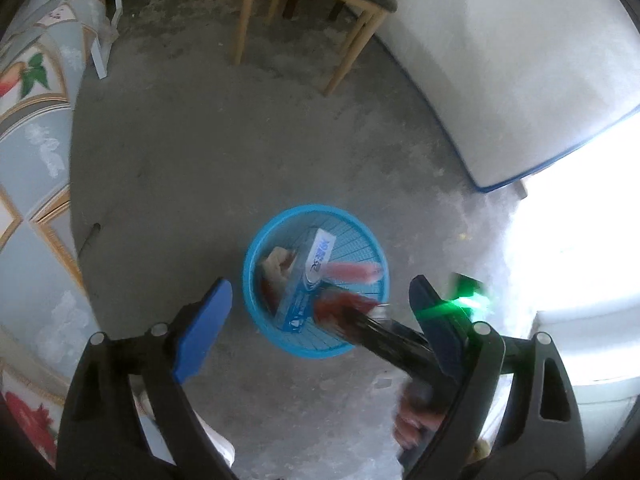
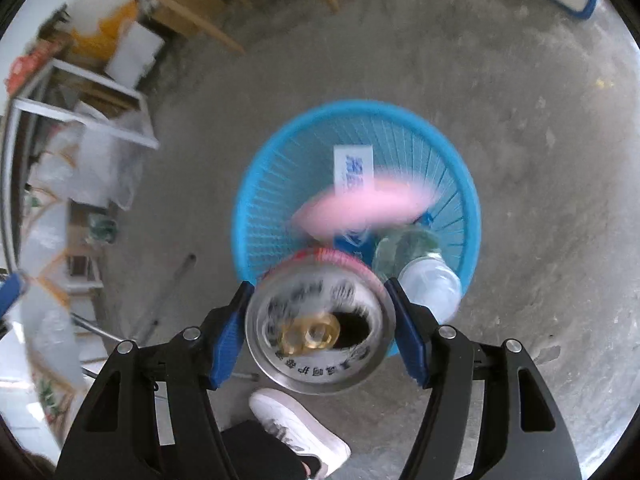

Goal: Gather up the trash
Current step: 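Open both tools to drop the sponge and can into the wastebasket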

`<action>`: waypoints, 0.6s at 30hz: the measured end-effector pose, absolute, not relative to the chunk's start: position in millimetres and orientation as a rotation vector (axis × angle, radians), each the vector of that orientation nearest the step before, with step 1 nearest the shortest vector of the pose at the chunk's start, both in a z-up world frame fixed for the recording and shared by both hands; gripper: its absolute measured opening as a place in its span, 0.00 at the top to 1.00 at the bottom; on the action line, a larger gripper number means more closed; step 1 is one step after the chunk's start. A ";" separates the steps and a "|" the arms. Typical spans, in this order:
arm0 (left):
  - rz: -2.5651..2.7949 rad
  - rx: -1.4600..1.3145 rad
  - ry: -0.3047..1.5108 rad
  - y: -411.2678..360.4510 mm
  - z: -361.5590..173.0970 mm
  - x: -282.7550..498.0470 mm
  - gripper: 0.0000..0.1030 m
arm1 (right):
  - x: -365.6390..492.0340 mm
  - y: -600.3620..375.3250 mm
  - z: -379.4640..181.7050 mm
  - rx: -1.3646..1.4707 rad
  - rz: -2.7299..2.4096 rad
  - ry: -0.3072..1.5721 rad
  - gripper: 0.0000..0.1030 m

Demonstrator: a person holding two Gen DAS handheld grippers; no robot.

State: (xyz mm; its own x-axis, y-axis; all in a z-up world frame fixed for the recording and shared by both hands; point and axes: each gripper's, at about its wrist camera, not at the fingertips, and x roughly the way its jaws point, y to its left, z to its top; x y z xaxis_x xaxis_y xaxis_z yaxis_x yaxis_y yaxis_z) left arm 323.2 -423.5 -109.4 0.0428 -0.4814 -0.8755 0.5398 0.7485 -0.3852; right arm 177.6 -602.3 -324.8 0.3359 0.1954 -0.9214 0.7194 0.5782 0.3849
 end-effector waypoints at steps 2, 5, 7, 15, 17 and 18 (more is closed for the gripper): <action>-0.796 0.046 1.290 -407.5 -97.1 317.6 0.16 | 182.0 -599.6 -332.0 0.922 -0.412 1.227 0.37; -0.809 0.050 1.246 -380.3 -77.1 311.3 0.16 | 181.4 -596.8 -329.0 0.922 -0.408 1.195 0.37; -0.810 0.045 1.209 -364.5 -65.0 306.8 0.16 | 177.8 -595.8 -325.0 0.913 -0.404 1.182 0.37; -0.825 -0.023 1.076 -293.0 -17.9 285.5 0.16 | 159.5 -589.7 -301.1 0.904 -0.405 1.127 0.37; -0.822 -0.024 1.023 -273.5 -6.2 278.6 0.16 | 150.6 -588.4 -292.3 0.900 -0.408 1.111 0.37; -0.821 -0.028 0.997 -262.1 -0.7 274.8 0.16 | 145.6 -586.7 -285.9 0.897 -0.406 1.099 0.37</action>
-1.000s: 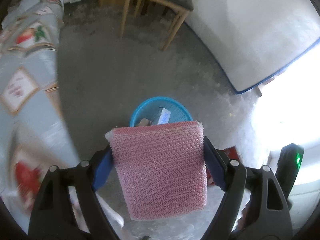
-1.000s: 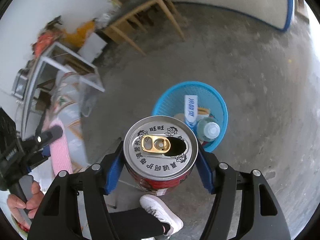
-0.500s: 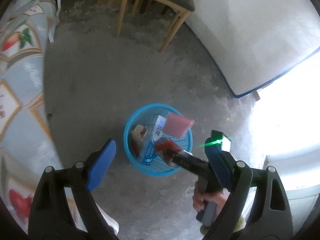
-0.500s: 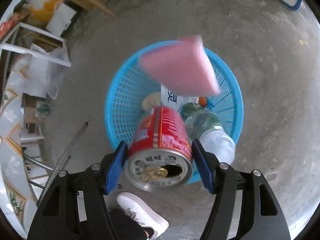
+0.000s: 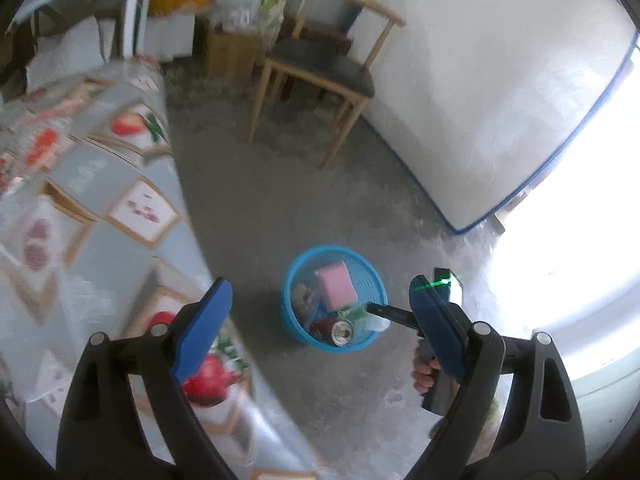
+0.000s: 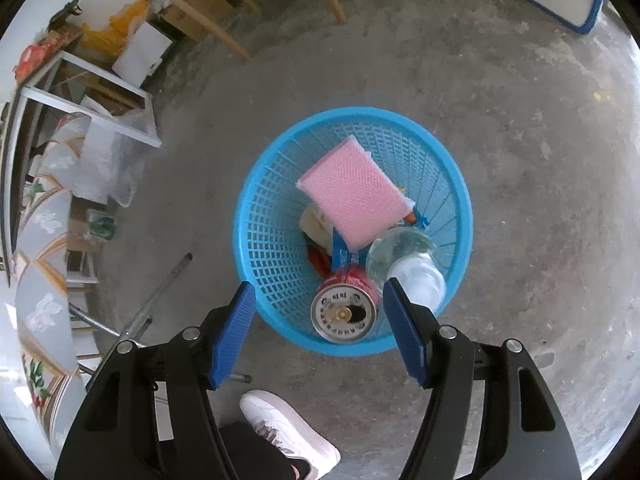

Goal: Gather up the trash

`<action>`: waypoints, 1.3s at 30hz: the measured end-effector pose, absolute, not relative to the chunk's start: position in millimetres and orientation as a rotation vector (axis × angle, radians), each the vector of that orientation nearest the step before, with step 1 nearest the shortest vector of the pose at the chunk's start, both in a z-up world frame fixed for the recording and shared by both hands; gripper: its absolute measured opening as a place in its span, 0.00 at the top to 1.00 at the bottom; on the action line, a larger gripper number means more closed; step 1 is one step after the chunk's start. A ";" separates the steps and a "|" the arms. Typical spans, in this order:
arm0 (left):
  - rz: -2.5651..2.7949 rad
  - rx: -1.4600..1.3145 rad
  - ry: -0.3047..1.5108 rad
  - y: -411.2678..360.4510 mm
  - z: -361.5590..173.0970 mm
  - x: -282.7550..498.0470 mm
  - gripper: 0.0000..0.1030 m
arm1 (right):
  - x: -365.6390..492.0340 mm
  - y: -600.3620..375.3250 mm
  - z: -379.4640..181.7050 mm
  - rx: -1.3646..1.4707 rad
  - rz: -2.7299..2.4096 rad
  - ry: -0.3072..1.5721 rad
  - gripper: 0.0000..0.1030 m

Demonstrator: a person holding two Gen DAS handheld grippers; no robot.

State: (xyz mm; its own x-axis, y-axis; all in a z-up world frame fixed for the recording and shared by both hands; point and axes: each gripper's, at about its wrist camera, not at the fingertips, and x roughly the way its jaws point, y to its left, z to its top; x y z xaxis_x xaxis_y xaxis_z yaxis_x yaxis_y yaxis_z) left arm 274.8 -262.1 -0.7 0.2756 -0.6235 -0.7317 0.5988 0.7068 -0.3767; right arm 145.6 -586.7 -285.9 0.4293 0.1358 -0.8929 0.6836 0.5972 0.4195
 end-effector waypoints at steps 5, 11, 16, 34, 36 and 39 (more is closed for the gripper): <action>-0.810 -0.067 0.905 -207.4 16.1 255.8 0.16 | 124.0 -572.1 -243.5 0.836 -0.411 1.045 0.37; -0.807 -0.099 0.859 -149.6 23.4 225.7 0.16 | 100.4 -520.0 -164.2 0.662 -0.357 0.961 0.29; -0.744 -0.107 0.842 -98.0 25.9 204.2 0.15 | 103.3 -457.6 -96.5 0.511 -0.277 0.897 0.23; -0.459 -0.209 0.767 60.2 6.7 200.1 0.08 | 270.4 -262.8 -21.1 0.320 0.118 0.954 0.23; -0.465 -0.229 0.769 62.5 1.2 199.6 0.08 | 295.0 -251.6 -35.4 0.277 0.083 0.985 0.27; -0.467 -0.235 0.774 66.7 -6.0 199.5 0.08 | 321.4 -242.2 -53.6 0.271 0.090 1.039 0.35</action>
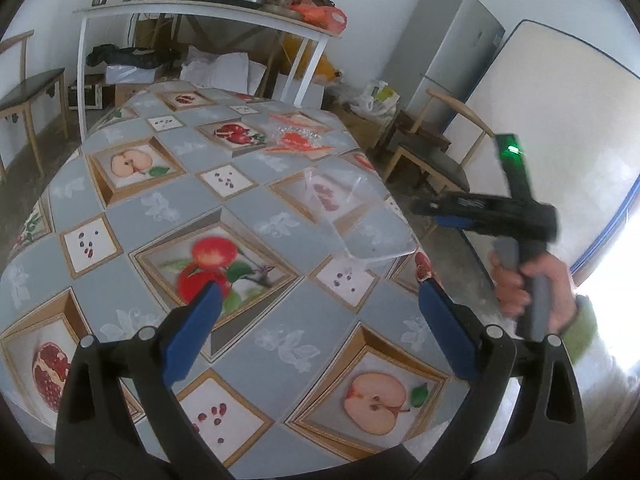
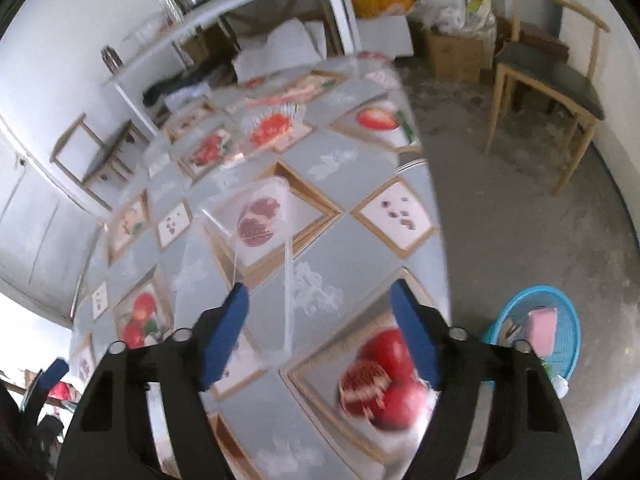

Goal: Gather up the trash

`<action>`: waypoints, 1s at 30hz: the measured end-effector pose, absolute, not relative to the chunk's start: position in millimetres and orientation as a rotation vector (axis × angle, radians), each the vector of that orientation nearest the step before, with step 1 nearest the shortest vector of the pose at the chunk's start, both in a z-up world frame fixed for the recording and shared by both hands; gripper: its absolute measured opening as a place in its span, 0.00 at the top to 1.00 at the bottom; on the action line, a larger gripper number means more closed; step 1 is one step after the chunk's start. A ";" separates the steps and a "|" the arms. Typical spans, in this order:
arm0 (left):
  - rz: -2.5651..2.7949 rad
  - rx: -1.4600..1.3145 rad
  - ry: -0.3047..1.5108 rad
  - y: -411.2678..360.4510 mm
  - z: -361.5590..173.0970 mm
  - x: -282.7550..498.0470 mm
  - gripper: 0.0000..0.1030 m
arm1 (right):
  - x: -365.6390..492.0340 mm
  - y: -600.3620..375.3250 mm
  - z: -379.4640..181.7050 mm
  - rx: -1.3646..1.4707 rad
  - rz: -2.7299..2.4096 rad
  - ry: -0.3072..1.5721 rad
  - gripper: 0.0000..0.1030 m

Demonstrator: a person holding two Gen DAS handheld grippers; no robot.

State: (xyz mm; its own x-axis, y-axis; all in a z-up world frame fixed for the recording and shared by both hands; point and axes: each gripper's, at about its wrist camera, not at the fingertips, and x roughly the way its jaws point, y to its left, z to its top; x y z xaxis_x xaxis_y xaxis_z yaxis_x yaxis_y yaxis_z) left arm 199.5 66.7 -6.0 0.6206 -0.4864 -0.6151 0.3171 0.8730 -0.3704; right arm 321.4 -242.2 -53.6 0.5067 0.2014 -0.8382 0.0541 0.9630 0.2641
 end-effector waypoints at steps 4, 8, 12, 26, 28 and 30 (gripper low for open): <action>-0.450 -0.232 0.781 72.9 -12.3 198.5 0.08 | 339.3 -231.3 -71.4 0.282 0.115 1.110 0.61; -0.398 -0.229 0.789 84.5 -17.6 199.2 0.08 | 343.6 -218.7 -77.6 0.262 0.131 1.151 0.94; -0.366 -0.252 0.783 99.1 -18.0 197.8 0.08 | 336.7 -203.7 -69.9 0.239 0.140 1.149 0.95; -0.240 -0.348 0.790 170.5 -29.1 190.1 0.08 | 279.5 -92.5 -66.8 0.253 0.378 1.229 0.95; -0.224 -0.373 0.794 179.3 -31.5 190.9 0.08 | 273.9 -79.5 -64.8 0.242 0.411 1.227 0.94; -0.216 -0.384 0.799 184.0 -33.3 191.3 0.08 | 271.3 -73.7 -62.7 0.238 0.427 1.229 0.86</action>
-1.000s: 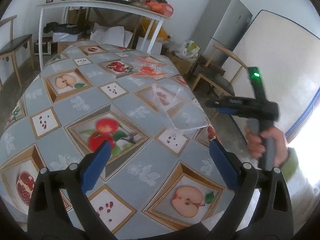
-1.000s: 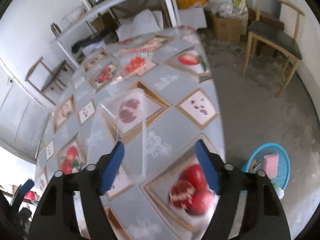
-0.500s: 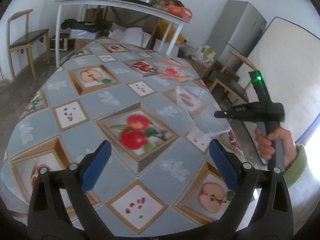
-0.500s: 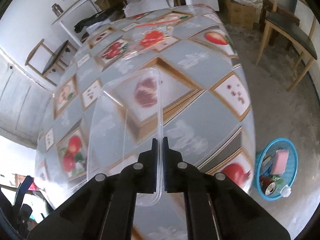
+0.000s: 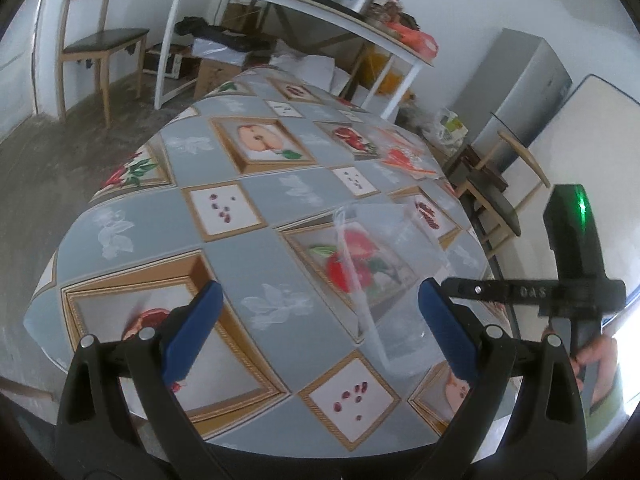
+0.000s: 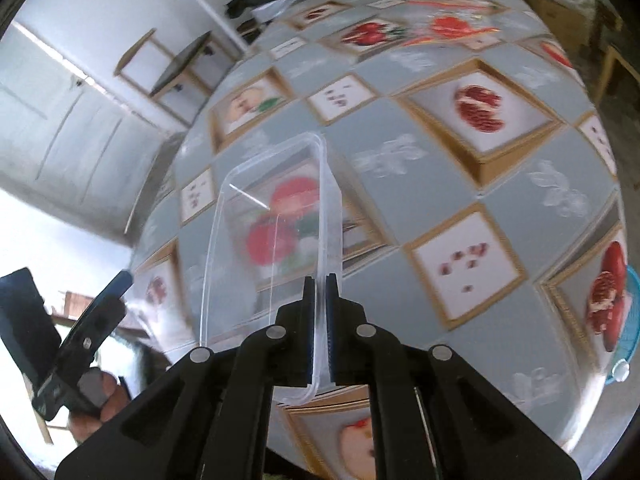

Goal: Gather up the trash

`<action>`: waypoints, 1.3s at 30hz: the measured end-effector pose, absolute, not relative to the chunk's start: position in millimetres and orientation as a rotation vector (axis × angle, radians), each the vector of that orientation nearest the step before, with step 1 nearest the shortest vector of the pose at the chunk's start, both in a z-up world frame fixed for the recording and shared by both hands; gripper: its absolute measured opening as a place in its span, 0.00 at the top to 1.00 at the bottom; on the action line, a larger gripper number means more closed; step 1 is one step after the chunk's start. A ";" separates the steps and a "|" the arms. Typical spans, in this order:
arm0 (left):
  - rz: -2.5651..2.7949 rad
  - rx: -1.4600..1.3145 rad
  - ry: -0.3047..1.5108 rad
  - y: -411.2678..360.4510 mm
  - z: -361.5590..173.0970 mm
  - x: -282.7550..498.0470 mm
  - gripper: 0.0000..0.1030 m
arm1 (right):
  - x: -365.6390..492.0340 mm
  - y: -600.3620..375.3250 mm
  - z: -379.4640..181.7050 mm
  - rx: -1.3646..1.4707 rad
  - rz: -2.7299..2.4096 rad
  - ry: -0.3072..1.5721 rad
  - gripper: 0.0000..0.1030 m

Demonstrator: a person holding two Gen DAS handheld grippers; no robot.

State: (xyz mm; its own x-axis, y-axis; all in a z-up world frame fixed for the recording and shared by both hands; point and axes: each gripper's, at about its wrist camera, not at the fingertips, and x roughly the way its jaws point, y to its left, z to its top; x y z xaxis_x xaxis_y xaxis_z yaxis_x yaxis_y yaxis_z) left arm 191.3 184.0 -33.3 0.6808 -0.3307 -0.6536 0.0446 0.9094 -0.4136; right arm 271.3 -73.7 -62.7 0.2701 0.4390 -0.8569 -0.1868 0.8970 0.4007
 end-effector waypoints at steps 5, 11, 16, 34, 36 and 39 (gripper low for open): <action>-0.222 -0.403 0.812 189.6 -36.7 194.0 0.09 | 264.5 -81.4 -46.0 0.245 0.418 1.169 0.49; -0.272 -0.452 0.824 187.2 -39.4 204.1 0.14 | 258.5 -117.0 -23.0 0.296 0.367 1.080 0.45; -0.315 -0.475 0.874 175.1 -48.0 222.6 0.26 | 260.4 -147.0 -14.6 0.282 0.305 1.015 0.45; -0.268 -0.376 1.018 149.0 -73.0 263.4 0.78 | 459.1 -201.0 -40.2 0.450 0.248 1.073 0.29; -0.270 -0.383 1.020 150.7 -74.0 262.5 0.81 | 489.9 -213.4 -64.3 0.637 0.223 1.148 0.29; -0.276 -0.388 1.016 151.6 -73.4 262.3 0.86 | 513.2 -223.8 -89.5 0.778 0.140 1.189 0.29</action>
State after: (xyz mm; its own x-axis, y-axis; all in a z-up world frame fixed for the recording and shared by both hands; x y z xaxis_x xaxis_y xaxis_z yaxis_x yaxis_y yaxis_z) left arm 262.3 151.6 -73.4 0.5013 -0.3985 -0.7681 0.0442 0.8983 -0.4372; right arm 513.2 -223.8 -89.5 0.3968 0.4861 -0.7786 0.2926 0.7370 0.6092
